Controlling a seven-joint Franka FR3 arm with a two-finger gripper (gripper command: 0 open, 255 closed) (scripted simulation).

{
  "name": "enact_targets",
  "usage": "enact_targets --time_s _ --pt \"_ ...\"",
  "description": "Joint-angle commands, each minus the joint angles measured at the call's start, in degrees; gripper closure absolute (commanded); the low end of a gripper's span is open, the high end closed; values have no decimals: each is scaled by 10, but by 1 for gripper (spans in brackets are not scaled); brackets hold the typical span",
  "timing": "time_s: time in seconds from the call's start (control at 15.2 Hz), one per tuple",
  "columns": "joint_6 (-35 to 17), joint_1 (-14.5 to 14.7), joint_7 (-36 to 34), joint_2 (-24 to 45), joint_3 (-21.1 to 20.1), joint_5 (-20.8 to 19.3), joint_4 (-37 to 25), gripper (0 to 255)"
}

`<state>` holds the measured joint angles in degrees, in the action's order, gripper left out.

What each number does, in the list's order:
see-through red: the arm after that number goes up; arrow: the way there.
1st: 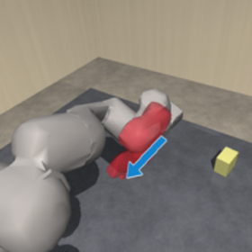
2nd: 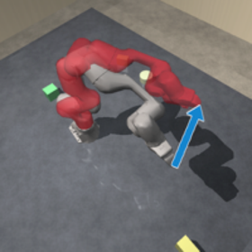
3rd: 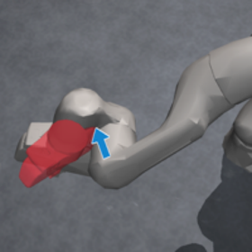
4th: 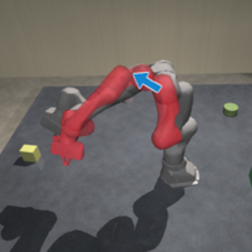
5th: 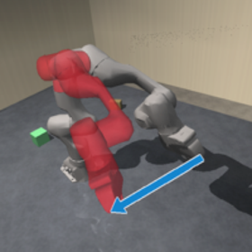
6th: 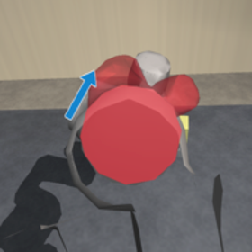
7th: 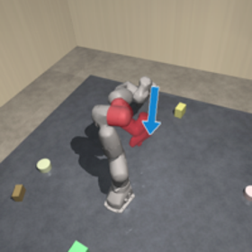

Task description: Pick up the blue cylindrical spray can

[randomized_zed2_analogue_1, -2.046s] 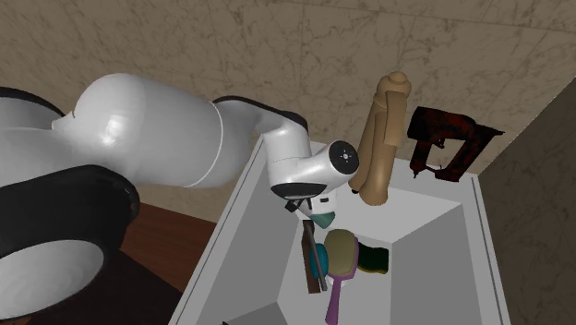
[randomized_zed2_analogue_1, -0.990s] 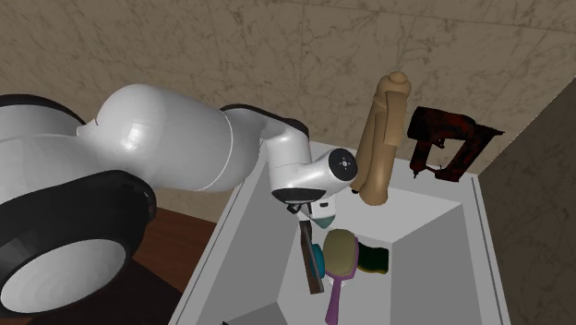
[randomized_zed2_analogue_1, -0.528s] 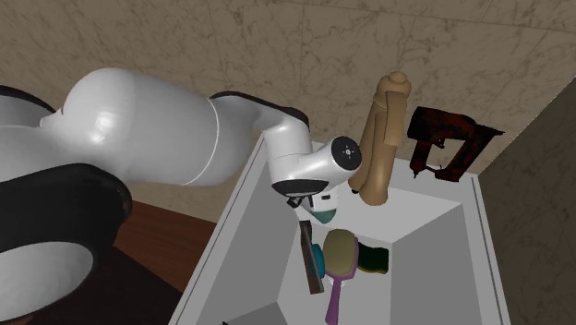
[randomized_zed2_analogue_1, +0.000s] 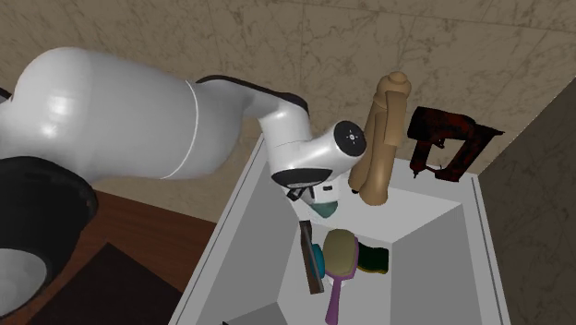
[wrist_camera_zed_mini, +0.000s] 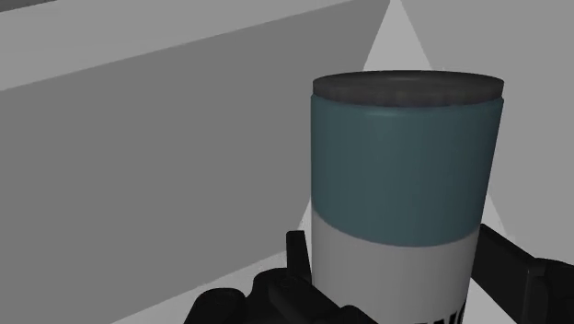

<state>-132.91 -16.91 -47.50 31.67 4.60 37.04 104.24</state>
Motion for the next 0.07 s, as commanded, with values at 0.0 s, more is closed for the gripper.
enact_targets --time_s 0.0 --pt "3 1 -3 -3 1 -2 -1 255"
